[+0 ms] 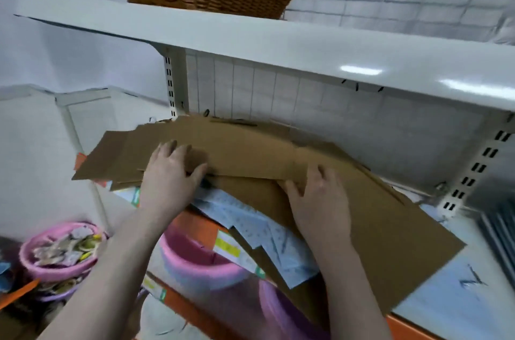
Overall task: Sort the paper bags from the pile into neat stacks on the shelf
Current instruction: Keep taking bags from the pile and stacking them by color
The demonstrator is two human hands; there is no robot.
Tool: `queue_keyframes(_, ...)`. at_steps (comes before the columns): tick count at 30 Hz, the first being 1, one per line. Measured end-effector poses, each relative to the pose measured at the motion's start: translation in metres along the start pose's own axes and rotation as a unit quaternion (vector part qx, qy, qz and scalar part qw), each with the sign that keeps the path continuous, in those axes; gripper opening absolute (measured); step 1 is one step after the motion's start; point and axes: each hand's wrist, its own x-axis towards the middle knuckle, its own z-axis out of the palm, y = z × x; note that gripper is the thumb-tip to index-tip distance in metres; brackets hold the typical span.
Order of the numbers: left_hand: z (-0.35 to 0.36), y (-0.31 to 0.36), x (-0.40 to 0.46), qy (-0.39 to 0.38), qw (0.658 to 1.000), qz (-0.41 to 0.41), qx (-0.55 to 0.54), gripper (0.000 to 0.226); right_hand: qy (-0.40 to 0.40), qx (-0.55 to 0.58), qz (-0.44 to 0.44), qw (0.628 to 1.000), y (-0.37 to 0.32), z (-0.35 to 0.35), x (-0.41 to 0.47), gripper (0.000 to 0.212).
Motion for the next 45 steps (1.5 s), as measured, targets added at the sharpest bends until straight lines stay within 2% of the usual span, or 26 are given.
queue_keyframes(6,0.003,-0.043,0.057,-0.065,0.998,0.015,-0.001,0.058,-0.025,-0.048,0.041,0.998,-0.045,0.026,0.031,0.049)
queue_keyframes(11,0.013,-0.067,0.082,-0.125,0.991,0.004,0.044,0.062,-0.035,-0.087,0.060,0.994,-0.056,0.039,0.056,0.052)
queue_keyframes(17,0.023,-0.075,0.099,-0.162,0.986,-0.016,0.042,0.070,-0.059,-0.103,0.088,0.989,-0.064,0.060,0.074,0.063)
queue_keyframes(21,0.021,-0.070,0.109,-0.142,0.989,-0.041,0.013,0.081,-0.063,-0.108,0.116,0.985,-0.062,0.071,0.079,0.067)
queue_keyframes(24,0.022,-0.069,0.114,-0.094,0.993,-0.068,-0.035,0.084,-0.059,-0.109,0.135,0.983,-0.063,0.073,0.081,0.071)
queue_keyframes(32,0.031,-0.077,0.115,0.010,0.983,-0.063,-0.171,0.074,-0.008,-0.098,0.180,0.979,-0.060,0.068,0.082,0.083)
queue_keyframes(34,0.030,-0.079,0.114,0.030,0.977,-0.060,-0.201,0.071,-0.002,-0.072,0.196,0.978,-0.059,0.064,0.082,0.081)
queue_keyframes(41,0.015,-0.086,0.109,0.063,0.959,-0.044,-0.272,0.068,0.026,0.129,0.235,0.963,-0.057,0.043,0.074,0.072)
queue_keyframes(45,0.009,-0.088,0.101,0.056,0.957,-0.040,-0.282,0.065,0.068,0.121,0.227,0.964,-0.063,0.035,0.056,0.073)
